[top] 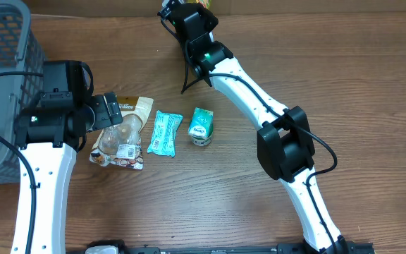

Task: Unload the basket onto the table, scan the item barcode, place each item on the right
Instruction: 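Hold the yellow bottle in front of the white scanner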

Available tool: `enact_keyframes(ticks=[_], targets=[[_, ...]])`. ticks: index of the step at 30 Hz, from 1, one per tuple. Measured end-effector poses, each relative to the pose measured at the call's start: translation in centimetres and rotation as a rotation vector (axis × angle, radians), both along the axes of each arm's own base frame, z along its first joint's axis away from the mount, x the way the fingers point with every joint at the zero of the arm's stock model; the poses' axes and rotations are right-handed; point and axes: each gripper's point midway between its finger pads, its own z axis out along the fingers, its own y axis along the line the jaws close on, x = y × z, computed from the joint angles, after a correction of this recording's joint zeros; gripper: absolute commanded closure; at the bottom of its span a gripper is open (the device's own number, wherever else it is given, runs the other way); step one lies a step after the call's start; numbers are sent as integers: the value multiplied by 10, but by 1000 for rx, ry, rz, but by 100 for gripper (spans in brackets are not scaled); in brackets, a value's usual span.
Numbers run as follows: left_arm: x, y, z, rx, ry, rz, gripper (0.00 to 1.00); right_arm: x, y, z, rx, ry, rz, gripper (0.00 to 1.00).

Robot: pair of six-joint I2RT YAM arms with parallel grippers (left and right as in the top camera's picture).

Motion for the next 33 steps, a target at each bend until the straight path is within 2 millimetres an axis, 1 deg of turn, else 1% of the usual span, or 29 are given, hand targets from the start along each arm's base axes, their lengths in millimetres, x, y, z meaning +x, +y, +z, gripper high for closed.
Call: enact_keyframes(ticks=[6, 23, 29, 31, 33], targets=[[0, 0, 0, 0, 0, 0, 1, -2, -2, -7, -1, 26, -8, 94], [0, 0, 0, 0, 0, 0, 0, -2, -2, -7, 20, 25, -14, 94], [0, 0, 0, 0, 0, 0, 0, -2, -14, -4, 18, 11, -90, 95], [0, 0, 0, 0, 0, 0, 0, -7, -19, -4, 20, 29, -114, 95], [0, 0, 0, 0, 0, 0, 1, -13, -25, 0, 32, 53, -136, 94]])
